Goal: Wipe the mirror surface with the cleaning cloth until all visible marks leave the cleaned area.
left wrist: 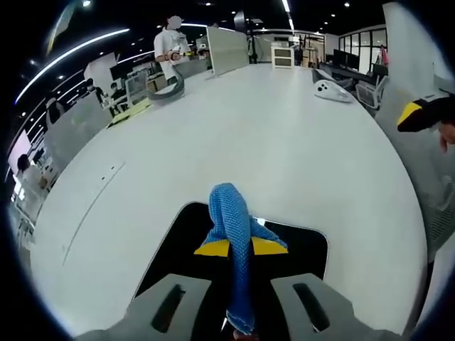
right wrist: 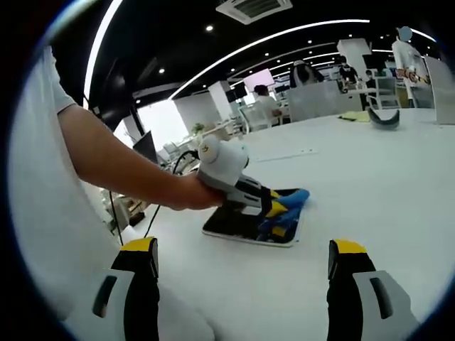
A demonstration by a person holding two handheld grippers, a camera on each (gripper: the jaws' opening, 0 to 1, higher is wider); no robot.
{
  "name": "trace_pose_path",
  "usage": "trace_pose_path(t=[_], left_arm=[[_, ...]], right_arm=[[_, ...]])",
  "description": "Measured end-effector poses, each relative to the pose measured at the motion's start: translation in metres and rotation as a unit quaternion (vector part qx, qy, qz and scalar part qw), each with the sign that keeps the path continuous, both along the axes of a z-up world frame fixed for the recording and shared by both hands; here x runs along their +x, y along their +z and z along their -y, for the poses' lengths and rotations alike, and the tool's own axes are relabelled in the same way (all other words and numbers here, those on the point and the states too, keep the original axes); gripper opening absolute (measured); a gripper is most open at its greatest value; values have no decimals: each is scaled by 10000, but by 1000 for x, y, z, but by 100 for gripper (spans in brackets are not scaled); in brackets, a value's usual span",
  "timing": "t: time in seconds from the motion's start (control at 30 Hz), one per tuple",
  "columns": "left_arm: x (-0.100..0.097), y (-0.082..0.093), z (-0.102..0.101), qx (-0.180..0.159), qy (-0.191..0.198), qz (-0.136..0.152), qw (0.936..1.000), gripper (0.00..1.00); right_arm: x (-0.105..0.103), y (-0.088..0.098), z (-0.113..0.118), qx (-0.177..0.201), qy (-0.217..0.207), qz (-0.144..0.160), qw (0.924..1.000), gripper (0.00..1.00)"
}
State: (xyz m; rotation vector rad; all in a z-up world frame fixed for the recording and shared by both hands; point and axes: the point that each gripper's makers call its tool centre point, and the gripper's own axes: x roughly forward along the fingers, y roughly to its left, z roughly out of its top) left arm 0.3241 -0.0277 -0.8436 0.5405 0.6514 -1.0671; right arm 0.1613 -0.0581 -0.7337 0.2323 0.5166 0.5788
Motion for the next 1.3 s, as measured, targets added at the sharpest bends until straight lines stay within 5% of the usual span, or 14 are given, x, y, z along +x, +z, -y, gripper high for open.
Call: trace_pose_path(t=[1.3], left_arm=[[47, 0, -22, 15, 244, 113, 9996, 7]], right_arm=[[5, -7, 6, 5, -111, -139, 9998, 99]])
